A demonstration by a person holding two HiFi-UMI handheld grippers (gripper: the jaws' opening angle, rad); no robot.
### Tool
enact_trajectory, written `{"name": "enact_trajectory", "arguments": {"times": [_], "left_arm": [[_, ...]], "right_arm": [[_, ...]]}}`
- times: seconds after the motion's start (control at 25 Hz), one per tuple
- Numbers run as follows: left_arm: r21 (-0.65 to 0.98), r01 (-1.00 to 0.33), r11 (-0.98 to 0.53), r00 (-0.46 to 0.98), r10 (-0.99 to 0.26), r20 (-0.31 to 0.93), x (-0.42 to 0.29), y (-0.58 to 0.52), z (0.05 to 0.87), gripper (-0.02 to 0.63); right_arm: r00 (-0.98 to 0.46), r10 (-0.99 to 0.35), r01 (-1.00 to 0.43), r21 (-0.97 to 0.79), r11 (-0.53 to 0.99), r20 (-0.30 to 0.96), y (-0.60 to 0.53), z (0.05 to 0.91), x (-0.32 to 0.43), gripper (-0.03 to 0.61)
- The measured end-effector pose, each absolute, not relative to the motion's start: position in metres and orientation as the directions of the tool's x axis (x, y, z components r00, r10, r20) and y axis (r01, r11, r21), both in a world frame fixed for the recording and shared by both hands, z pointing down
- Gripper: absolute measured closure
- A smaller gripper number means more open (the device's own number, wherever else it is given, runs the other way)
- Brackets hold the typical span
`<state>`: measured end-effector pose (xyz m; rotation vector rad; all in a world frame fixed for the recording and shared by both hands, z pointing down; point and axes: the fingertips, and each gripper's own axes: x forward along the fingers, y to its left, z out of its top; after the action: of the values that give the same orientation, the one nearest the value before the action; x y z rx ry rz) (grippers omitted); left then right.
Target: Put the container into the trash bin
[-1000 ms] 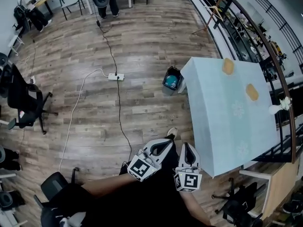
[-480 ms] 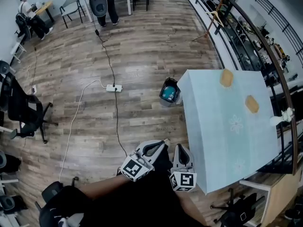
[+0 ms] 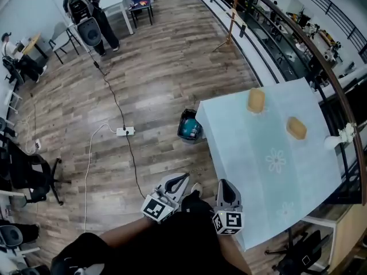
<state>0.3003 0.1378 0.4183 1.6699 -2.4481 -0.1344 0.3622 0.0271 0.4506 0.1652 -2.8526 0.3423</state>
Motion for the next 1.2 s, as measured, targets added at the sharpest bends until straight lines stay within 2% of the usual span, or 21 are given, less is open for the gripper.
{"name": "enact_trajectory", "arguments": {"times": [0.32,0.6,0.76,1.0,1.2], "left_arm": [[0.167,-0.910,0.379,-0.368,-0.925,0.094,0.259,0.071,0.423,0.600],[0.167,-0.898,0.407,-0.395,-0.913,0.103,0.223,0.057,0.425,0.600],[0.181,-0.902,0.392,-0.379,-0.920,0.103,0.196,0.043,0.426,0.600],[0.210,-0.923,0.324,-0.315,-0.946,0.075,0.140,0.020,0.422,0.600],[0.245,-0.930,0.273,-0.264,-0.962,0.070,0.092,0.012,0.426,0.600]], "right_arm": [[-0.955,-0.077,-0.152,-0.249,0.957,0.286,-0.048,0.462,0.319,0.543],[-0.963,0.017,-0.067,-0.300,0.952,0.270,-0.043,0.475,0.283,0.543],[-0.957,0.027,-0.058,-0.284,0.957,0.287,-0.042,0.479,0.256,0.543],[-0.945,-0.052,-0.137,-0.248,0.959,0.324,-0.059,0.477,0.203,0.543],[-0.894,-0.134,-0.251,-0.231,0.940,0.428,-0.076,0.494,0.162,0.543]]}}
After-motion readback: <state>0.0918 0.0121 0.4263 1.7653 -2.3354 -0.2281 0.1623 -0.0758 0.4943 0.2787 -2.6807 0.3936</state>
